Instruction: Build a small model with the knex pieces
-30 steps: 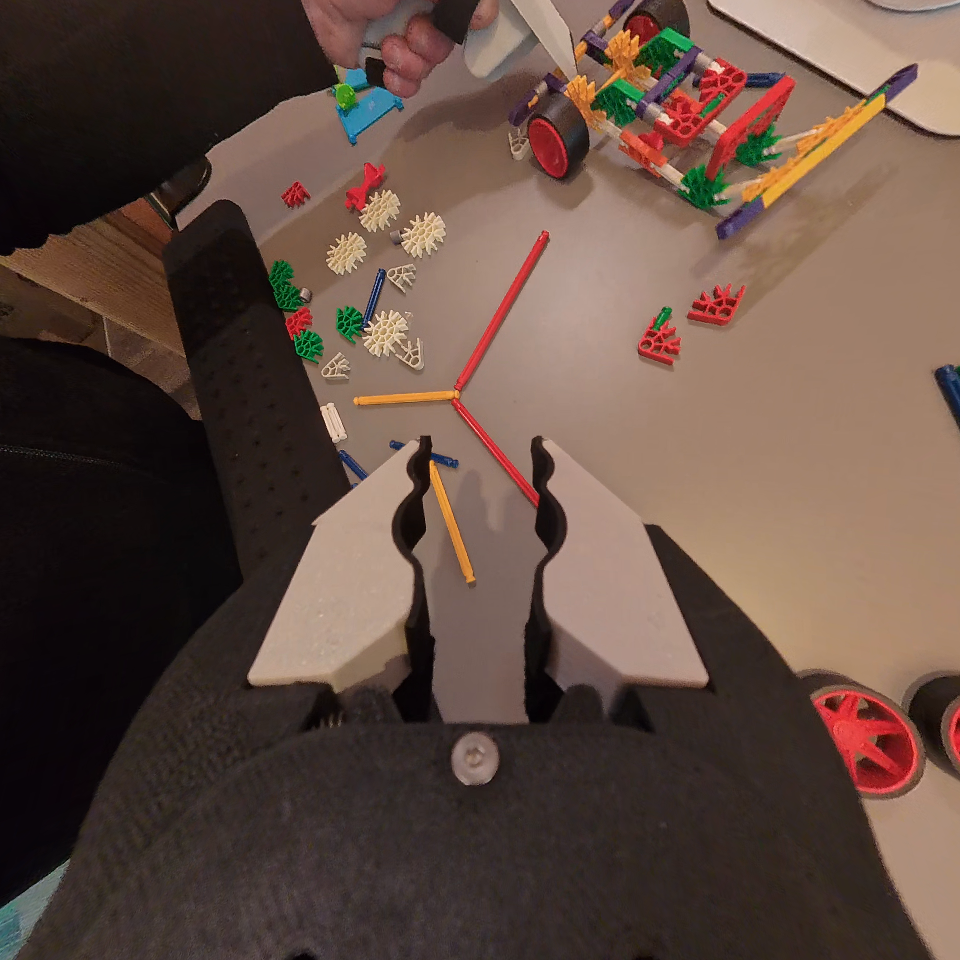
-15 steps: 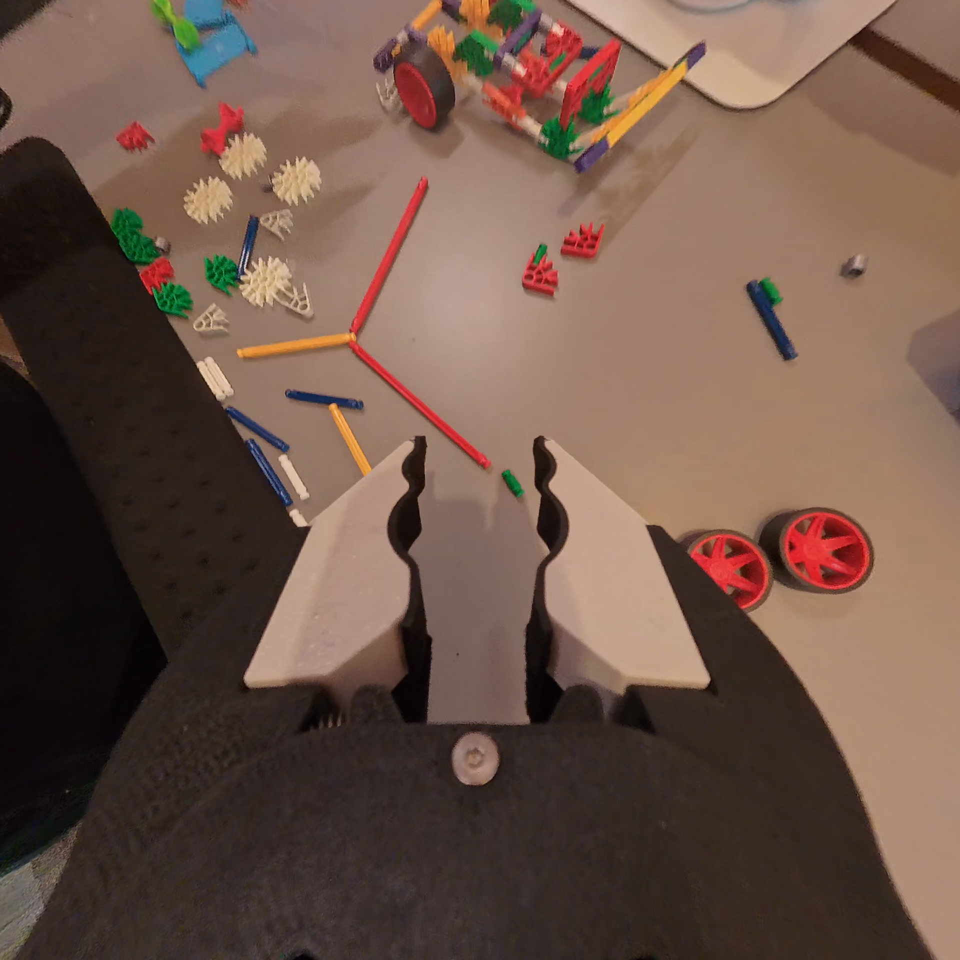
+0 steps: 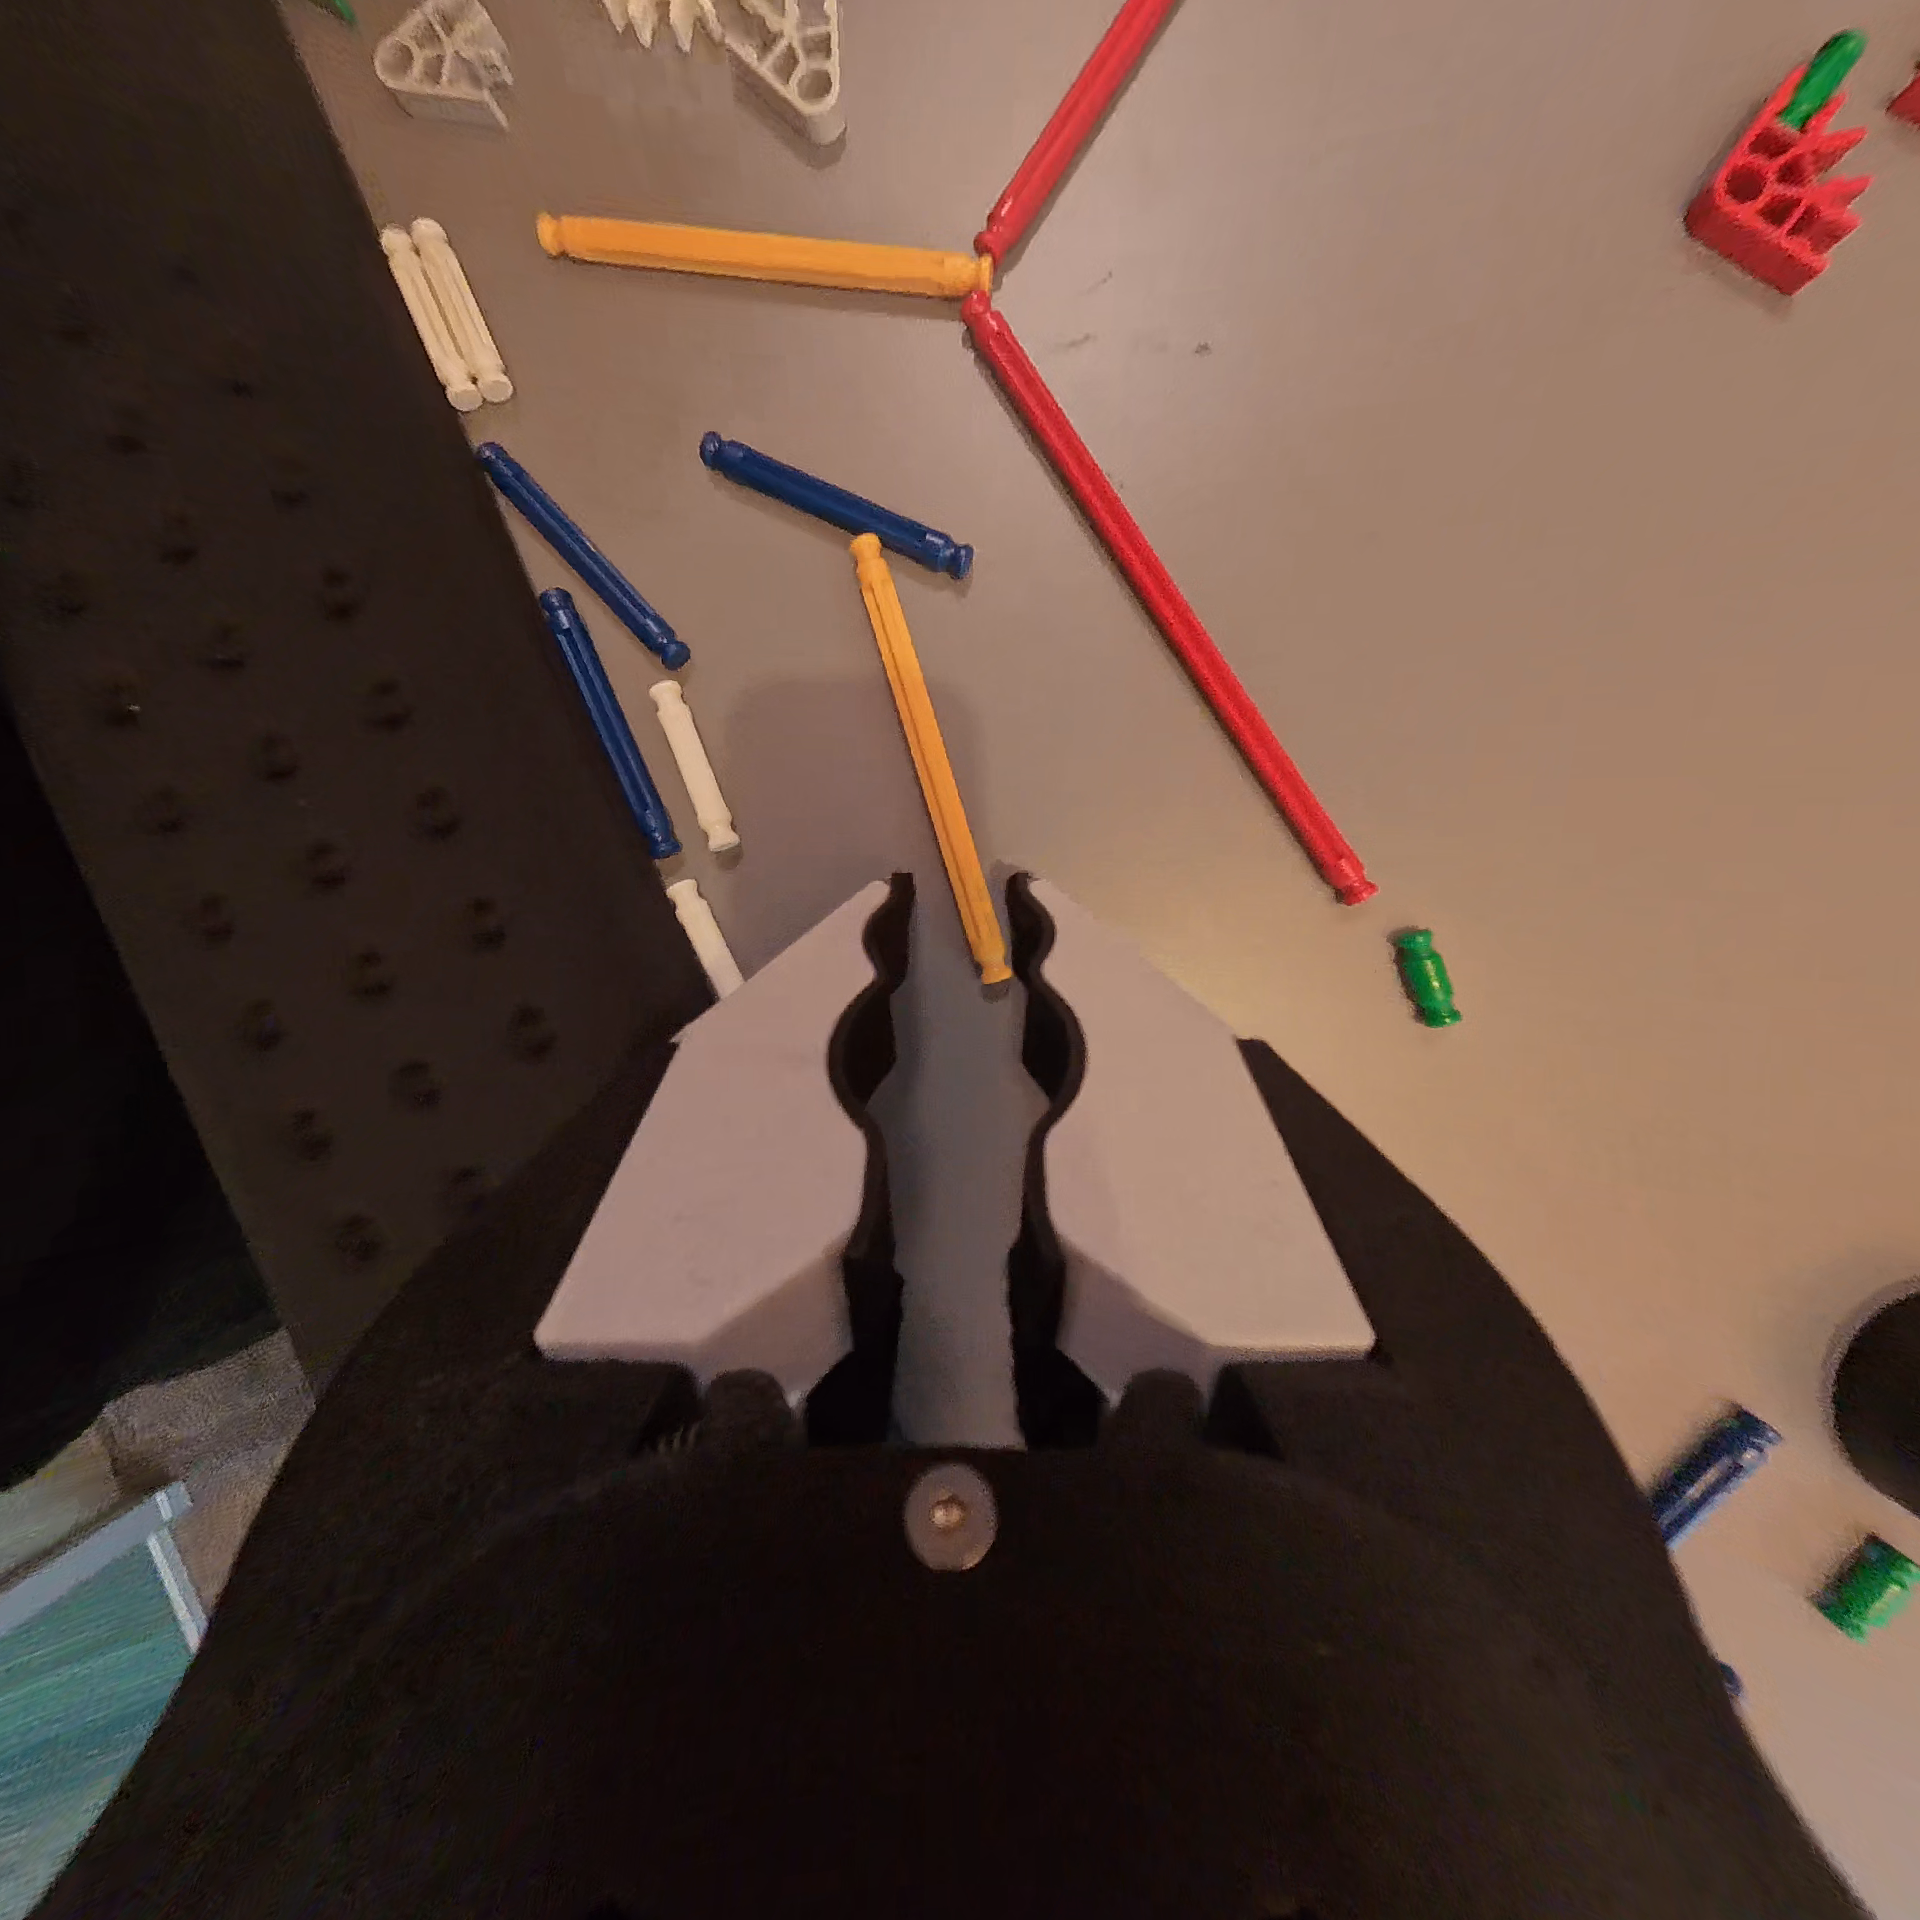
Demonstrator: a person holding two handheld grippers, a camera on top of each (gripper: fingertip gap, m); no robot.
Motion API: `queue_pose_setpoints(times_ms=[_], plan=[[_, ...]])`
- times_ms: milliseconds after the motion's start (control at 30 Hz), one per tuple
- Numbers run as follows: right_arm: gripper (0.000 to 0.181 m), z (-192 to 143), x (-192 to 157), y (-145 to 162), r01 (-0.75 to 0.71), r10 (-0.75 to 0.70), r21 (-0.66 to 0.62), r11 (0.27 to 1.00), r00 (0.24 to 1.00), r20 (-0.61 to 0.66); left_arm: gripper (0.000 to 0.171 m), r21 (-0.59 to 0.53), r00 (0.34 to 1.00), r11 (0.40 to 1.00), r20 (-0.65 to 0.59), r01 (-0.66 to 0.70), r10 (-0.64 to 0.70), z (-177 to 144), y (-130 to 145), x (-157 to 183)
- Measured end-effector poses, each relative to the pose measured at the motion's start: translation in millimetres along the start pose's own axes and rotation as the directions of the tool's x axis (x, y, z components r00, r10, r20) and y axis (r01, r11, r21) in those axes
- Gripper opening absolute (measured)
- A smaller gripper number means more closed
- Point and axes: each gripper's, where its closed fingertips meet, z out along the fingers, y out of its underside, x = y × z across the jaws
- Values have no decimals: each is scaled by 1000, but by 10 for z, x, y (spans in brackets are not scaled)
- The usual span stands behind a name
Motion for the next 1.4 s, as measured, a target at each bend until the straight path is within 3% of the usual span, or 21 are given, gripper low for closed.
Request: queue_pose_setpoints(times_ms=[33, 233, 400, 533, 700, 800, 900, 1033, 1167, 1267, 1400], plan=[[4, 11, -10, -9, -12, 12, 16, 1000, 1000, 10, 33, 7, 1000, 1000, -20, -12, 12, 61, -41, 73], [2, -123, -1, -8, -84, 83, 57, 995, 996, 25, 36, 47, 970, 982, -158, -181, 186, 544, -423, 642], [2, -445, 264, 104, -156, 163, 87, 984, 984, -76, 40, 9, 883, 897, -173, -441, 436, 1021, -673, 934], [2, -675, 414, 293, -197, 210, 115, 974, 971, -116, 37, 105, 887, 909, -199, -404, 417, 1306, -1236, 894], [2, -601, 257, 529, -248, 262, 128, 960, 959, -111, 55, 89, 882, 928, -289, -362, 372, 2047, -1956, 1044], [2, -552, 205, 602, -256, 273, 128, 958, 952, -136, 64, -33, 894, 915, -231, -401, 384, 2618, -1994, 947], [2, -560, 205, 618, -273, 297, 164, 948, 943, -148, 62, -78, 916, 935, -245, -346, 318, 2901, -1968, 979], [2, -604, 251, 651, -287, 321, 204, 936, 933, -161, 42, -102, 927, 938, -221, -331, 303, 3051, -1930, 982], [2, -683, 286, 662, -287, 328, 234, 929, 931, -157, 41, -44, 934, 958, -240, -283, 265, 2913, -1943, 970], [2, -714, 299, 623, -279, 320, 250, 927, 936, -143, 41, -31, 932, 996, -357, -78, 62, 2608, -1899, 915], [2, -709, 335, 541, -260, 301, 255, 932, 944, -139, 41, -13, 895, 988, -422, 155, -146, 2147, -1702, 640]])
